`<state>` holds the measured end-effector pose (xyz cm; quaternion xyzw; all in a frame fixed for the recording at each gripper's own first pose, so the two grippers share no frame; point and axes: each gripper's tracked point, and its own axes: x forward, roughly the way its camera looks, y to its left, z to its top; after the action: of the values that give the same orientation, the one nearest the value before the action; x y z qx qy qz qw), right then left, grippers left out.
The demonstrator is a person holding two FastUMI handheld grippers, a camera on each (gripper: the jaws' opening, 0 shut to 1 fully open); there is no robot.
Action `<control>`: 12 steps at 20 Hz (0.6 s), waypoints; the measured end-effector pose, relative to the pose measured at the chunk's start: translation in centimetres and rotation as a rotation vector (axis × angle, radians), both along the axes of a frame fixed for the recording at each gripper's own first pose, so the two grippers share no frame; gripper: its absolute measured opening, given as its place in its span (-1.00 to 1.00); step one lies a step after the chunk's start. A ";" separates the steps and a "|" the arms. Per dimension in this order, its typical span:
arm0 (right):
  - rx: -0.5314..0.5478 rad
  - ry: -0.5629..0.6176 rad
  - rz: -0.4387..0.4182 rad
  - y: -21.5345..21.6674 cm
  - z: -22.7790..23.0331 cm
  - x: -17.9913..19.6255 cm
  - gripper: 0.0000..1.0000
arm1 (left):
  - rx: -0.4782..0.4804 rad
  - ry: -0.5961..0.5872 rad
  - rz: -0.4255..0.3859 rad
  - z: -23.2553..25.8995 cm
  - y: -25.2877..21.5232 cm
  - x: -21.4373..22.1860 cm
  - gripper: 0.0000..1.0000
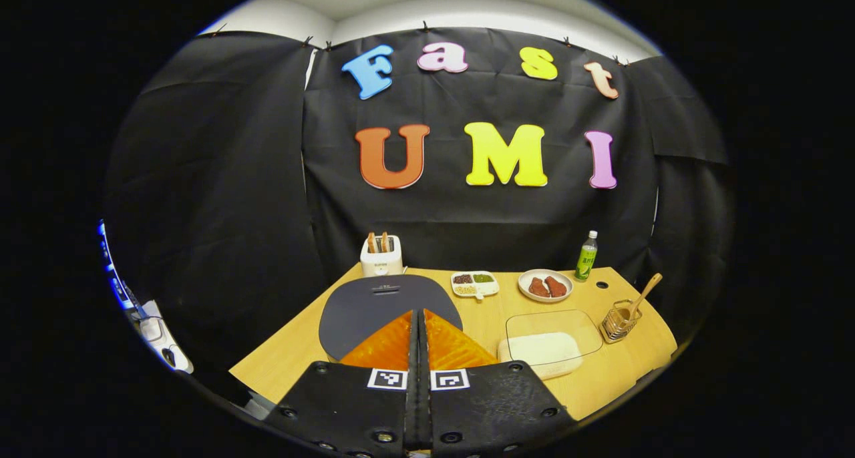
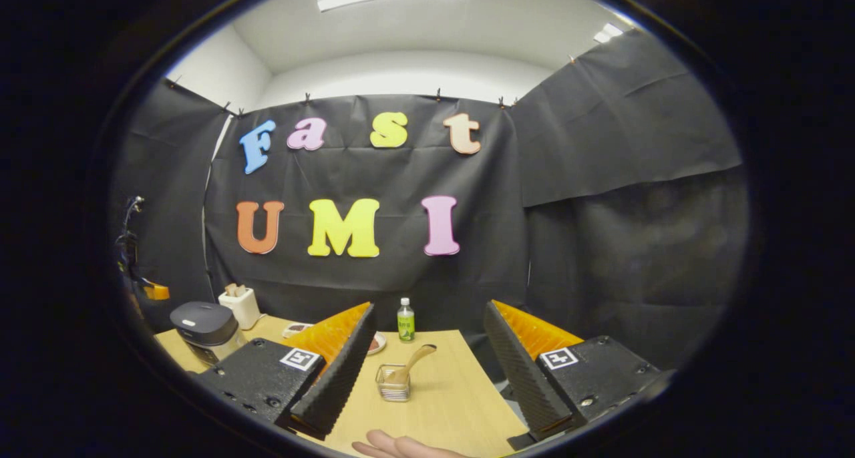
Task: Close the left gripper, press the button to open the rice cooker; take a wooden spoon from the chopstick holder with the right hand, scoop a spoonful of rice and pour it into the rice cooker, then put the wooden spoon back into the chopstick holder.
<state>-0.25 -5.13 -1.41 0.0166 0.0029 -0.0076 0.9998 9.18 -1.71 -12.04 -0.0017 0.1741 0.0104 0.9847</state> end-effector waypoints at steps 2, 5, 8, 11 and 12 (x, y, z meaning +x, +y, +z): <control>0.003 0.020 0.000 -0.3 -0.8 0.5 1.00 | -0.016 0.026 0.029 -1.2 0.7 1.2 -1.00; 0.011 0.028 0.001 -0.6 -1.3 1.0 1.00 | -0.016 0.097 0.059 -4.0 1.7 2.5 -1.00; 0.006 0.031 -0.010 -1.0 -2.3 1.4 1.00 | -0.016 0.151 0.078 -6.6 2.8 3.3 -1.00; 0.004 0.059 -0.002 -0.7 -4.0 1.8 1.00 | -0.046 0.208 0.090 -9.1 3.1 3.8 -1.00; 0.005 0.063 -0.002 -0.8 -4.2 2.0 1.00 | -0.050 0.226 0.092 -9.6 3.3 3.8 -1.00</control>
<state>1.74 -5.89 -5.62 0.0190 0.0346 -0.0092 0.9992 12.97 1.59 -21.66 -0.0328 0.2840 0.0515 0.9569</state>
